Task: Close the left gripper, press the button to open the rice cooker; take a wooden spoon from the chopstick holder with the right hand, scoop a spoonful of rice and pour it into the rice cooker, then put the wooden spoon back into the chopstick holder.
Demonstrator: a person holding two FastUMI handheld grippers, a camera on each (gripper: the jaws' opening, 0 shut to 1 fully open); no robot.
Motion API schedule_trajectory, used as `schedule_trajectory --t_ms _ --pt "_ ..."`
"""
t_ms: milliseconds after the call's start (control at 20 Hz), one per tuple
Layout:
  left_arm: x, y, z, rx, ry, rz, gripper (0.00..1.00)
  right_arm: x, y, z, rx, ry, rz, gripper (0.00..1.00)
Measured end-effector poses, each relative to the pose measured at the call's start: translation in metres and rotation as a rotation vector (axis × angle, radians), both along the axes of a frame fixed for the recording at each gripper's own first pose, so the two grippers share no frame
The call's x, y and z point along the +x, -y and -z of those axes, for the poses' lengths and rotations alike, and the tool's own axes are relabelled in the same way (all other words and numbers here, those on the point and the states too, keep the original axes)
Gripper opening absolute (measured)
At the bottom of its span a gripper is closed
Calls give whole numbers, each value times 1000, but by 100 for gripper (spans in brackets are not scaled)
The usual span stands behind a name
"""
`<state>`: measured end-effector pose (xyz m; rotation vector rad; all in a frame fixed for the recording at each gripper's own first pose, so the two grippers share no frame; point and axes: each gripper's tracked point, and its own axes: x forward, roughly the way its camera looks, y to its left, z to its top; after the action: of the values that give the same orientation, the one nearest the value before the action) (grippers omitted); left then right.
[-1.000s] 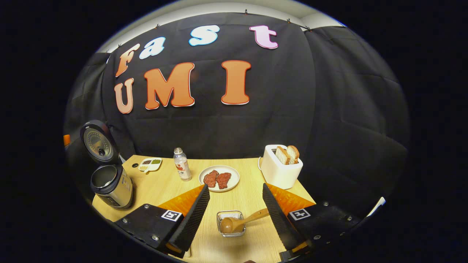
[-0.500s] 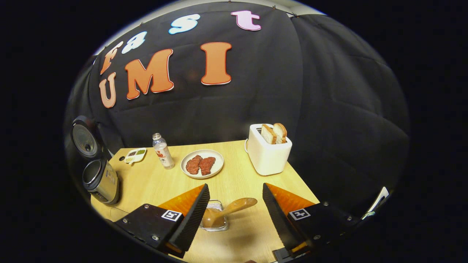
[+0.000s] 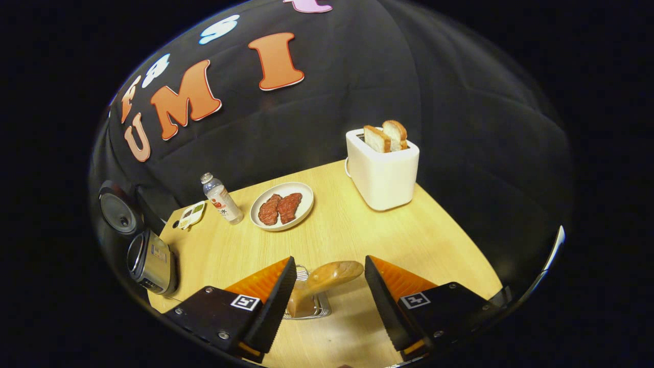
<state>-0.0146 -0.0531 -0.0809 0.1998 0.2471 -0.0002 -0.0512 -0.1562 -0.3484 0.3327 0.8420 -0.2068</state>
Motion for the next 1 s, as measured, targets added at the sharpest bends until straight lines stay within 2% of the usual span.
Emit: schedule_trajectory --t_ms 100,150,300,350,400,650,700,900,1000 --pt "1 4 1 -3 -9 4 100 5 -9 9 48 17 3 74" --pt "0 4 3 6 -16 7 100 6 -12 14 60 19 10 64" --pt "1 6 3 36 -25 16 100 16 -12 28 59 28 36 47" --pt "2 7 2 42 -26 20 100 16 -11 36 58 14 47 38" --pt "3 9 2 47 -27 25 100 16 -13 39 77 11 57 40" --pt "7 16 4 58 -24 55 99 30 -21 40 107 40 77 18" --pt "8 15 4 61 -22 59 98 29 -24 37 119 39 76 20" --pt "11 5 8 40 -15 61 100 21 -28 32 85 15 84 12" --pt "15 -4 9 19 -9 53 99 21 -29 11 62 39 90 10"
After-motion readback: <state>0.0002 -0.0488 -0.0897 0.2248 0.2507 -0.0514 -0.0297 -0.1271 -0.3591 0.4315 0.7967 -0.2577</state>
